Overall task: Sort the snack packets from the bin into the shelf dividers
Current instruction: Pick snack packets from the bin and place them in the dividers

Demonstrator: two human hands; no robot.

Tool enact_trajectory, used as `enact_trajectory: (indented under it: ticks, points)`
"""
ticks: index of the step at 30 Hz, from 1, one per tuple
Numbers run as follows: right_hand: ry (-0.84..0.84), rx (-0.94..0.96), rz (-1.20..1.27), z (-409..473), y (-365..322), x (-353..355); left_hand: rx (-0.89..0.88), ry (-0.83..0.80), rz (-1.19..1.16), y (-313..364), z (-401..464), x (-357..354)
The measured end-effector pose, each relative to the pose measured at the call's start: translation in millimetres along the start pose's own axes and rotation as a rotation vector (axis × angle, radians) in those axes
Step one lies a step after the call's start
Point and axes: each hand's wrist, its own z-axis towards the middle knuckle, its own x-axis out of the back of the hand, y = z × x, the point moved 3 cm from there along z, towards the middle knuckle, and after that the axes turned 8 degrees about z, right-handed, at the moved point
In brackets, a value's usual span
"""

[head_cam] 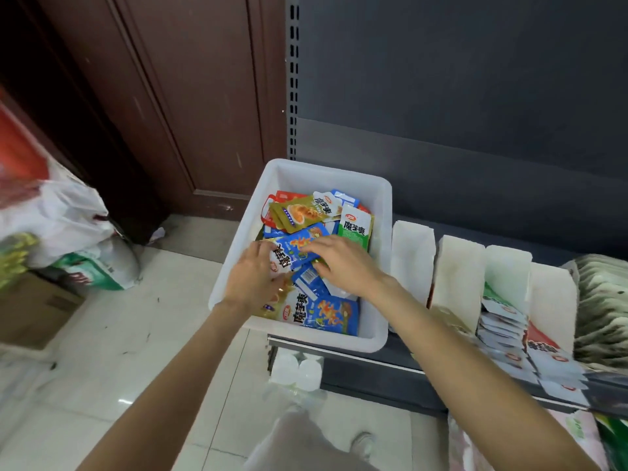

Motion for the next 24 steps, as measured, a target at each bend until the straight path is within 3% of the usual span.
enact_trajectory:
  ticks: [4, 7, 10, 13, 17, 20, 24]
  points:
    - [-0.167, 0.026, -0.235, 41.6, 3.1, -26.5, -0.1, -0.066, 0.227, 0.8, 11.3, -5.5]
    - [-0.144, 0.085, -0.393, 49.2, 2.9, -33.0, -0.118, -0.051, 0.213, -0.5, 11.5, -4.1]
    - [-0.001, 0.099, -0.403, 40.1, 3.2, -23.0, -0.112, 0.237, -0.091, -3.6, 1.5, 9.9]
    - [0.351, -0.023, -0.16, 17.6, 4.3, -0.9, 0.061, 0.428, -0.545, 1.3, -10.0, 30.8]
    - [0.661, -0.221, 0.305, -14.4, -5.9, 11.8, 0.303, 0.206, -1.125, 30.2, -15.0, 39.1]
    - [0.738, -0.168, 0.243, -32.4, -25.5, 11.8, 0.301, -0.024, -1.301, 54.4, -14.9, 31.5]
    - [0.698, -0.101, 0.096, -48.8, -29.4, 9.3, 0.238, 0.058, -1.298, 65.8, -15.5, 26.5]
